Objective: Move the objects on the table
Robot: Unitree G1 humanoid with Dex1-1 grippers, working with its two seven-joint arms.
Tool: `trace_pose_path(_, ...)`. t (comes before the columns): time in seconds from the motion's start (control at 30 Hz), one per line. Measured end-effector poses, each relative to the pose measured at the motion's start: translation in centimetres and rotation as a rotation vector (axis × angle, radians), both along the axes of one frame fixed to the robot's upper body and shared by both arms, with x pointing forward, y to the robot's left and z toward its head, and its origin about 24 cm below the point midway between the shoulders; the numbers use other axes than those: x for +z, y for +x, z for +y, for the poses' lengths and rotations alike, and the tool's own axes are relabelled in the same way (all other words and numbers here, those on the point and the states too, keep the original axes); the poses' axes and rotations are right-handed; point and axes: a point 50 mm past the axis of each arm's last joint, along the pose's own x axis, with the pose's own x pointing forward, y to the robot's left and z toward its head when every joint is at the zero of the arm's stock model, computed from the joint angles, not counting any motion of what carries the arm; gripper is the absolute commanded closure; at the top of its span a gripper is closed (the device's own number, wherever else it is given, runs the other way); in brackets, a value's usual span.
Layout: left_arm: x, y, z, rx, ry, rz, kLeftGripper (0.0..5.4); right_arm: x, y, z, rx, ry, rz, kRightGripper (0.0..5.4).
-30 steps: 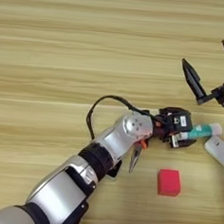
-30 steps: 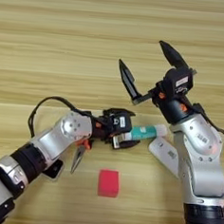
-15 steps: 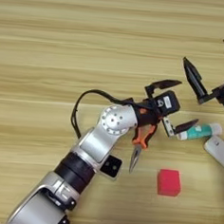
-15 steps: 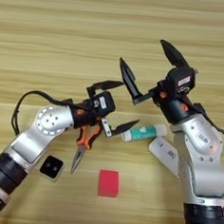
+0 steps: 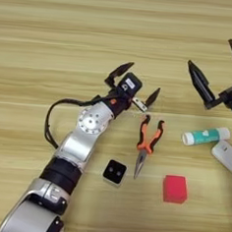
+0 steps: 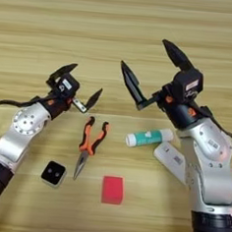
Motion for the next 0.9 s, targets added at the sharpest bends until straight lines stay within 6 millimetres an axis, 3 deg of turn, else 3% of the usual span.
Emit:
trace_pose_path(0.37, 0.8, 0.9, 3.9, 0.148, -0.074, -0.07, 0.02, -1.4, -0.3, 1.2, 0.133, -0.101, 0.073, 0.0)
trace_pose_path(0.63, -0.7, 1.5, 6.6, 0.243, -0.243, 0.007, 0.02, -2.9, 0.5, 1.8, 0.316, -0.26, 0.178, 0.0)
trace_pose_path(0.9, -1.1, 1.9, 7.2, 0.265, -0.324, 0.024, 0.02, -4.2, 2.4, 2.5, 0.444, -0.395, 0.287, 0.0)
